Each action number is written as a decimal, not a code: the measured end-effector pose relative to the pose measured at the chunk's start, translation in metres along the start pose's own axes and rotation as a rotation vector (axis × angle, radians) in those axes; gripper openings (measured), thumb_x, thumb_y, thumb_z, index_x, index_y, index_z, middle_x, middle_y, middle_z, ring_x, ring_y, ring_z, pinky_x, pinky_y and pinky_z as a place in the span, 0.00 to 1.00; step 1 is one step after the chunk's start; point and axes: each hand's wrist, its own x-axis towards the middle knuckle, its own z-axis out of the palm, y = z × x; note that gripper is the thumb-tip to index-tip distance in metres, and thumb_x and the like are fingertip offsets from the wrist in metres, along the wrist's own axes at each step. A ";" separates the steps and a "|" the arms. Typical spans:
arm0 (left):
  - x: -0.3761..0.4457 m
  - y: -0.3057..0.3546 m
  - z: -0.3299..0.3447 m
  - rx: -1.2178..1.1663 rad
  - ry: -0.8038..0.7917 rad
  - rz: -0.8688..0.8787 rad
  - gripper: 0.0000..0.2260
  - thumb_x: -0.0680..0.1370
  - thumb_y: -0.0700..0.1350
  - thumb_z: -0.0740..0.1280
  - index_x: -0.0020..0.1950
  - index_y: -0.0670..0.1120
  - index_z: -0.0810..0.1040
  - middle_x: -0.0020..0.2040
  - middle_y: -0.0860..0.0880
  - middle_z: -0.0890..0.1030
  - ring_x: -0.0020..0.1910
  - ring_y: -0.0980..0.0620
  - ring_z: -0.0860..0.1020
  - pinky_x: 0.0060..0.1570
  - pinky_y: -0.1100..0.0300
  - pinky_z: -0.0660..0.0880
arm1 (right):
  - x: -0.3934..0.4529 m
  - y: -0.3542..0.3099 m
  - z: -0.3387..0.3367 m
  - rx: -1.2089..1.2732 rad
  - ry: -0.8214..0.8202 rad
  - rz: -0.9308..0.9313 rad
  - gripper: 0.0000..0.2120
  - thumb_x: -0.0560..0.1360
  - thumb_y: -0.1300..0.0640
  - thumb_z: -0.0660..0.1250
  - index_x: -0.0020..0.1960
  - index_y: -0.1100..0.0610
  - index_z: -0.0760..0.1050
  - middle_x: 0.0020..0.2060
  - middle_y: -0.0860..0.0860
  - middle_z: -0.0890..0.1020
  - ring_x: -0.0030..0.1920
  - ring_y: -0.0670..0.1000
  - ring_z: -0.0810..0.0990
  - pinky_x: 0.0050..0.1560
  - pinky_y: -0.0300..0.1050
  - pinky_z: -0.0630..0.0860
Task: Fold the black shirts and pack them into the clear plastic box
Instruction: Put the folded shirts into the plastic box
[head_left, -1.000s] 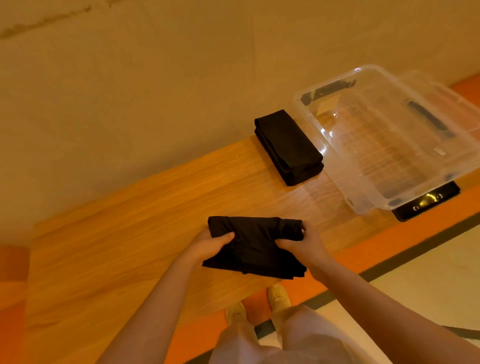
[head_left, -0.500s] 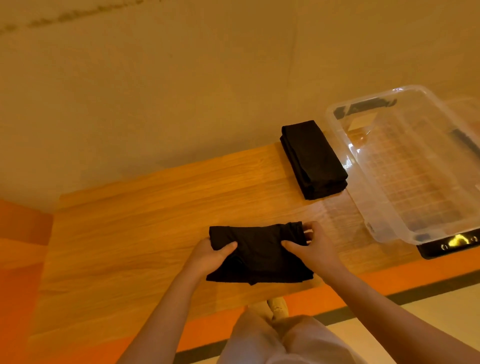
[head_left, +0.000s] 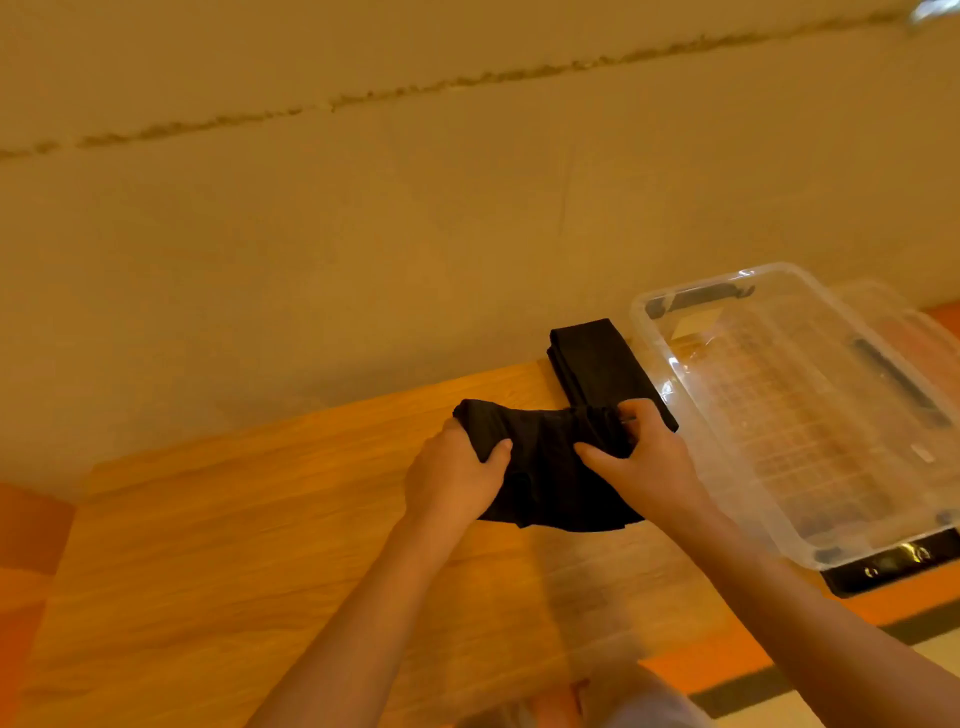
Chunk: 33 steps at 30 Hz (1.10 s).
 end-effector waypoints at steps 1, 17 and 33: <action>0.003 0.011 -0.003 -0.023 0.017 0.022 0.21 0.77 0.60 0.64 0.62 0.46 0.72 0.49 0.50 0.78 0.46 0.50 0.77 0.35 0.60 0.72 | 0.005 -0.004 -0.010 0.007 0.024 -0.024 0.26 0.70 0.50 0.75 0.62 0.53 0.67 0.50 0.46 0.77 0.51 0.47 0.78 0.45 0.39 0.77; 0.040 0.218 0.056 -0.178 0.172 0.120 0.18 0.77 0.59 0.65 0.55 0.45 0.73 0.44 0.50 0.78 0.41 0.52 0.77 0.33 0.60 0.73 | 0.107 0.051 -0.187 -0.032 0.186 -0.196 0.22 0.71 0.51 0.74 0.59 0.52 0.68 0.46 0.46 0.77 0.45 0.48 0.78 0.43 0.45 0.78; 0.104 0.293 0.177 -0.287 -0.081 -0.304 0.22 0.80 0.53 0.64 0.68 0.40 0.68 0.57 0.43 0.78 0.53 0.45 0.79 0.41 0.59 0.71 | 0.210 0.136 -0.206 -0.280 0.000 -0.104 0.22 0.73 0.54 0.71 0.63 0.56 0.67 0.48 0.52 0.78 0.45 0.51 0.78 0.41 0.45 0.76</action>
